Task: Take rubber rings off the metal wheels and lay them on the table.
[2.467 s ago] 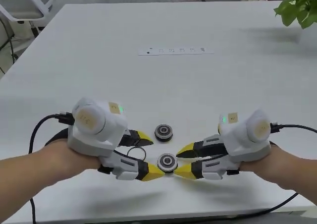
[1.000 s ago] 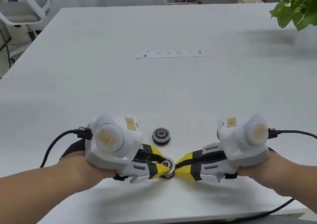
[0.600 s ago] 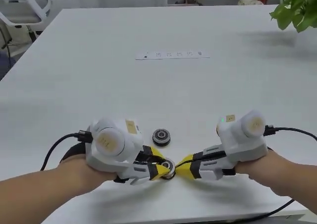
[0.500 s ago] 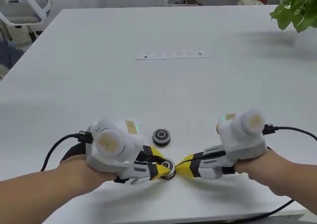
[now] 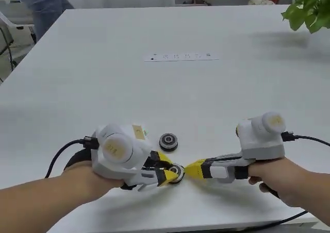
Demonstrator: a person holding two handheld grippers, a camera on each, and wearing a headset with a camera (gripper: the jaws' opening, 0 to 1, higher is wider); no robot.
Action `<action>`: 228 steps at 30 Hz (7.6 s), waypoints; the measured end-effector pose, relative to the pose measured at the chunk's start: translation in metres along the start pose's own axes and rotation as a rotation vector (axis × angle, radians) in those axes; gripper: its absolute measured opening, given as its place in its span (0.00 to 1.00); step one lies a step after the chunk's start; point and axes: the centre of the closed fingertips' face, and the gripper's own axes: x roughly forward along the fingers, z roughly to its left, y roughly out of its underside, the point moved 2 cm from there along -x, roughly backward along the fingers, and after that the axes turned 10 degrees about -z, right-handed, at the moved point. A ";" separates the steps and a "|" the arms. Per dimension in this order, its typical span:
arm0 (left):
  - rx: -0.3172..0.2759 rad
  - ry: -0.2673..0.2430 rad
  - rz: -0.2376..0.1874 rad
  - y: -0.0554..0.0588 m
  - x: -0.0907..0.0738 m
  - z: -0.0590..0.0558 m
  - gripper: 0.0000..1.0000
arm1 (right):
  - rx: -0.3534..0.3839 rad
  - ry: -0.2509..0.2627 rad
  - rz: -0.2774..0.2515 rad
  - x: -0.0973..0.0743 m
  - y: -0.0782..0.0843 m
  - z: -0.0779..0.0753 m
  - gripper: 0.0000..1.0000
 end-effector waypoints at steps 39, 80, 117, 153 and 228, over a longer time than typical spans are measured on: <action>0.011 0.002 0.001 0.000 0.001 -0.001 0.13 | 0.012 -0.049 -0.013 0.006 0.000 0.014 0.00; -0.014 0.009 0.001 -0.001 -0.001 -0.001 0.17 | -0.089 -0.072 -0.004 0.010 -0.005 0.015 0.00; -0.060 -0.038 -0.121 -0.032 -0.052 0.004 0.48 | -0.057 -0.109 -0.086 0.004 -0.029 0.031 0.00; -0.151 -0.170 -0.191 -0.031 -0.108 0.018 0.74 | -0.042 -0.118 -0.105 0.019 -0.050 0.039 0.00; -0.223 -0.255 -0.161 0.004 -0.138 0.022 0.78 | 0.003 -0.025 0.079 0.080 -0.010 0.013 0.00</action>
